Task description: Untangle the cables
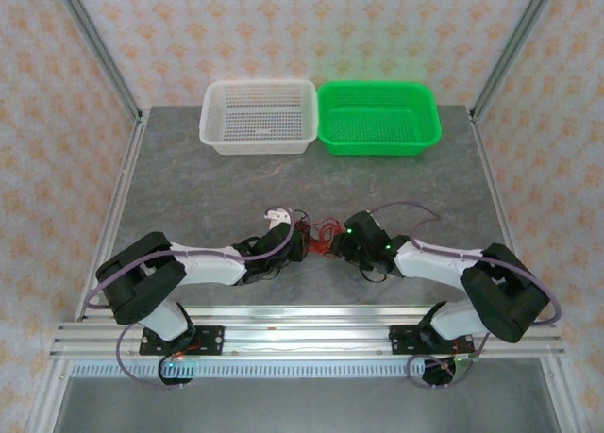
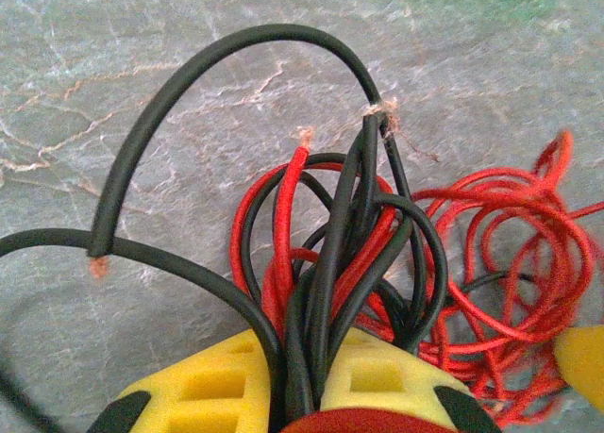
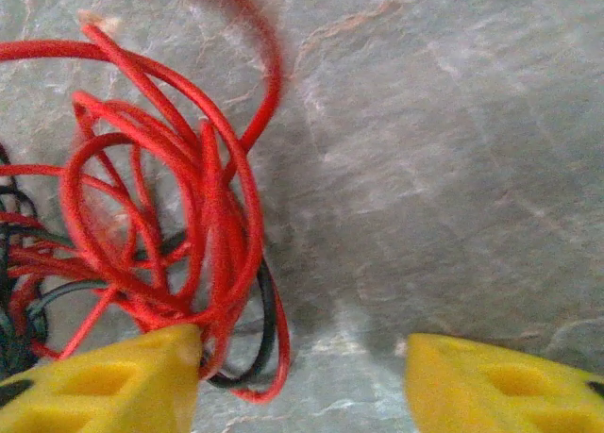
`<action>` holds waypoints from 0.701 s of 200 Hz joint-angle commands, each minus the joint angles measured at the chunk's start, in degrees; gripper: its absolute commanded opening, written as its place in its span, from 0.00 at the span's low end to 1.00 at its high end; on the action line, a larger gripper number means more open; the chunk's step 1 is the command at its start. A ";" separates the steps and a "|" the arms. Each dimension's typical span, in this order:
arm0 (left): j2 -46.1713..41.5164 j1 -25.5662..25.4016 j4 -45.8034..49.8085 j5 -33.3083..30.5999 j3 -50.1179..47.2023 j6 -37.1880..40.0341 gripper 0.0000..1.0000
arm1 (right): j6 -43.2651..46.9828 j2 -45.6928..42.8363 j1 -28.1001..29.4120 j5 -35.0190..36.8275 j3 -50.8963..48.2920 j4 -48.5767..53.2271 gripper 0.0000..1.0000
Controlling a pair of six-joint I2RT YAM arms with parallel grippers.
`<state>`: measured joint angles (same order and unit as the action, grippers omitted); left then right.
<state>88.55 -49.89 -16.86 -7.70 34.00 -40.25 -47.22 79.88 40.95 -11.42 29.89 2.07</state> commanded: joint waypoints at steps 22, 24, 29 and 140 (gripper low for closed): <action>-6.93 -0.25 1.49 -0.86 -0.61 -1.41 0.14 | 5.66 3.89 0.89 1.64 -1.99 -16.93 0.00; -7.30 -0.33 1.55 -0.92 -0.73 -1.41 0.16 | 6.35 3.69 0.84 2.05 -1.91 -16.68 0.00; -8.12 -0.38 1.49 -1.10 -1.08 -1.33 0.21 | 8.30 3.16 0.72 2.82 -1.79 -16.11 0.00; -18.89 -2.58 11.21 -5.00 0.07 5.62 0.68 | 41.10 -7.46 -4.19 0.82 0.50 -11.91 0.00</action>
<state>70.37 -51.94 -9.87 -10.09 31.88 -36.97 -11.84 72.14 37.76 -9.08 28.69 -9.17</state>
